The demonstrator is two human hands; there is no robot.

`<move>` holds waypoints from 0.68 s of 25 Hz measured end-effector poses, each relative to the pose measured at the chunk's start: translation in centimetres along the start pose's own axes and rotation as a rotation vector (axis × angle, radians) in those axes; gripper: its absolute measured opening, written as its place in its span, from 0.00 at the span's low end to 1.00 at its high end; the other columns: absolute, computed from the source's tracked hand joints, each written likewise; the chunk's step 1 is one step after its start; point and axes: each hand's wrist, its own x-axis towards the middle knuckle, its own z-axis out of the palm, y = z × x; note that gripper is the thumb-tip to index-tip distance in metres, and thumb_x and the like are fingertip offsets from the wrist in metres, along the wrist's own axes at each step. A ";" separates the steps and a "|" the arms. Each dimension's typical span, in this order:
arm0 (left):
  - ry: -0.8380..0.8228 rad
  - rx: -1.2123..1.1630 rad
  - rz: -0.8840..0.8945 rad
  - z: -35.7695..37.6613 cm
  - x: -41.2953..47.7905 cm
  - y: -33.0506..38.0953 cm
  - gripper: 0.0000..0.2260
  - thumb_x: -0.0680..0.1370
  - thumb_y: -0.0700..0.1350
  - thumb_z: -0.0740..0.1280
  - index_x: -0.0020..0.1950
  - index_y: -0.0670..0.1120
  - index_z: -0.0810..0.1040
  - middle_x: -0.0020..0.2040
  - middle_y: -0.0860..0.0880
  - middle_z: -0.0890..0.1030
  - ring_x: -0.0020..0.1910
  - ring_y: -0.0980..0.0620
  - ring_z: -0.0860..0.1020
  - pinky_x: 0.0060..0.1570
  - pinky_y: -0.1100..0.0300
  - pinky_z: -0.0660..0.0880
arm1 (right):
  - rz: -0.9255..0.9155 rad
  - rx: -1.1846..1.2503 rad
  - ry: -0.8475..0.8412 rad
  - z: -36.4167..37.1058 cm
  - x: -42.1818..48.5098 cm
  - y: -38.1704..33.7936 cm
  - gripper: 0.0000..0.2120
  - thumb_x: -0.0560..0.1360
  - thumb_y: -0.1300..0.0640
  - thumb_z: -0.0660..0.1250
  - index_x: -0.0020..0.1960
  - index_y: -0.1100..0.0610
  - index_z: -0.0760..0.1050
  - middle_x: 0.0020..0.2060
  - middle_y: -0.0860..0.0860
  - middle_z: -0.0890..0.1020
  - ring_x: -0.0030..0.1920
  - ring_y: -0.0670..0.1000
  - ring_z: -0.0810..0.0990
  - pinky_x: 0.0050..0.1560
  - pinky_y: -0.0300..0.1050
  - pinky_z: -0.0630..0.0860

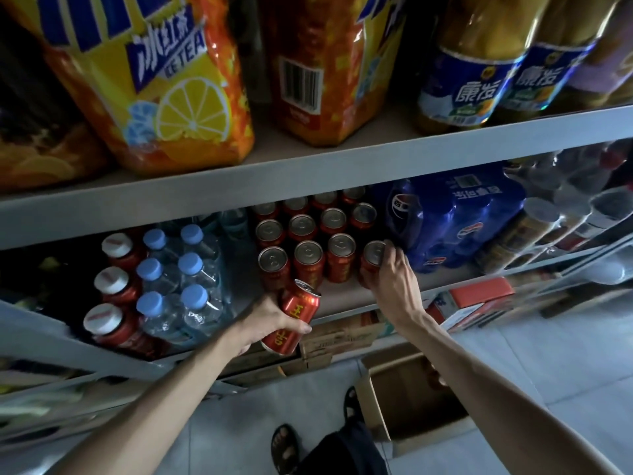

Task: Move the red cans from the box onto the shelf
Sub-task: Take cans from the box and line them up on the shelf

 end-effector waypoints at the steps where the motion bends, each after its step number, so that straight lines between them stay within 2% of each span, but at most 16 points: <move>1: -0.004 -0.009 -0.014 -0.1 0.1 -0.1 0.29 0.55 0.53 0.80 0.54 0.53 0.80 0.50 0.49 0.84 0.52 0.50 0.82 0.57 0.52 0.77 | 0.002 -0.005 -0.011 0.1 0.2 -0.3 0.35 0.72 0.57 0.75 0.71 0.70 0.64 0.61 0.67 0.75 0.60 0.66 0.77 0.57 0.59 0.77; 5: -0.031 -0.033 -0.033 -0.3 0.1 -0.5 0.28 0.55 0.52 0.80 0.54 0.51 0.80 0.50 0.47 0.84 0.51 0.49 0.82 0.56 0.52 0.78 | 0.017 -0.035 -0.038 0.6 0.5 -1.1 0.33 0.77 0.54 0.69 0.73 0.71 0.60 0.63 0.67 0.72 0.60 0.65 0.76 0.55 0.59 0.77; 8: -0.049 -0.023 -0.020 -0.5 0.0 -0.5 0.26 0.58 0.48 0.80 0.54 0.50 0.79 0.49 0.46 0.84 0.51 0.48 0.82 0.55 0.52 0.79 | 0.037 -0.151 -0.025 0.7 0.5 -1.1 0.32 0.78 0.50 0.67 0.73 0.67 0.62 0.61 0.63 0.74 0.56 0.62 0.78 0.51 0.56 0.78; 11: -0.072 -0.014 -0.015 -0.6 0.1 -0.4 0.25 0.58 0.47 0.79 0.53 0.51 0.78 0.50 0.47 0.84 0.50 0.51 0.82 0.49 0.58 0.78 | -0.003 -0.361 0.014 0.3 0.7 -1.0 0.33 0.75 0.46 0.69 0.71 0.65 0.67 0.59 0.61 0.78 0.57 0.60 0.77 0.56 0.53 0.72; 13: -0.090 -0.014 -0.019 -0.6 0.2 -0.4 0.25 0.57 0.47 0.79 0.52 0.53 0.77 0.49 0.49 0.83 0.49 0.53 0.81 0.45 0.61 0.77 | -0.005 -0.410 -0.012 0.0 0.9 -1.1 0.31 0.76 0.47 0.67 0.71 0.66 0.67 0.59 0.62 0.77 0.58 0.61 0.75 0.53 0.53 0.72; 15: -0.093 -0.014 -0.017 -0.7 0.2 -0.5 0.26 0.57 0.46 0.80 0.53 0.53 0.77 0.50 0.48 0.83 0.50 0.52 0.81 0.49 0.58 0.78 | 0.039 -0.372 -0.069 -0.3 1.1 -1.4 0.28 0.77 0.52 0.59 0.73 0.66 0.64 0.61 0.63 0.74 0.57 0.63 0.76 0.47 0.55 0.74; 17: -0.089 -0.007 -0.013 -0.8 0.2 -0.6 0.27 0.58 0.46 0.79 0.54 0.51 0.77 0.51 0.46 0.83 0.51 0.49 0.81 0.53 0.54 0.78 | 0.046 -0.293 -0.076 -0.2 0.8 -1.5 0.26 0.77 0.56 0.54 0.73 0.64 0.62 0.62 0.63 0.73 0.52 0.65 0.80 0.43 0.56 0.76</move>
